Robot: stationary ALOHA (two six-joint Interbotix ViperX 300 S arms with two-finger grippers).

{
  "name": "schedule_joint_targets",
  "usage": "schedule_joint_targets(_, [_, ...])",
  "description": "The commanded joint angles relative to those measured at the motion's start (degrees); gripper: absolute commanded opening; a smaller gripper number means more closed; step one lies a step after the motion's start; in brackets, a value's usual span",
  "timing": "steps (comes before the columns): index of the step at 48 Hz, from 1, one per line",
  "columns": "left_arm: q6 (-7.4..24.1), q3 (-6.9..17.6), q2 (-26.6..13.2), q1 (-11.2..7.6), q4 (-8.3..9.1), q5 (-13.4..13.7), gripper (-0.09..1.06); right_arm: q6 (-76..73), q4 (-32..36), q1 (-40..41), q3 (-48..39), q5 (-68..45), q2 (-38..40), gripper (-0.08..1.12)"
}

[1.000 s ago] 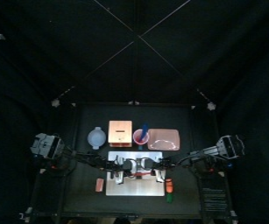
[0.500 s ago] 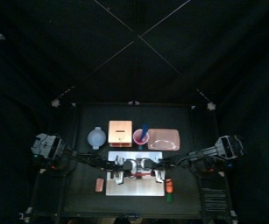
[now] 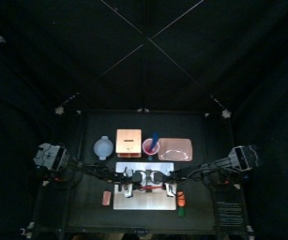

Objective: Place sushi on board then cut the sushi with the knife then place the pieces on the plate
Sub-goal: Cut the sushi into 4 pieces

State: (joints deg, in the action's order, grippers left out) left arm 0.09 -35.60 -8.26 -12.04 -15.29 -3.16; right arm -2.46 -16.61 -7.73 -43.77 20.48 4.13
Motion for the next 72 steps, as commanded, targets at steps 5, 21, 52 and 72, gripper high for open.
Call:
schedule_joint_targets(5, [0.0,0.79,-0.09,-0.09,0.0,-0.18,0.44,-0.09,1.05,0.62,1.76,-0.26,2.02,0.34])
schedule_joint_targets(21, [0.09,0.7,-0.09,0.09,-0.09,-0.18,0.44,-0.09,1.32,0.7,2.29,-0.18,4.39,0.34])
schedule_joint_targets(52, [0.26,0.7,1.23,0.35,0.18,-0.18,0.44,0.0,1.32,0.79,2.2,-0.35,4.75,0.34])
schedule_joint_targets(72, [0.26,0.7,2.64,0.35,0.35,0.53,0.44,-0.09,1.23,0.79,2.29,-0.53,5.01,0.34])
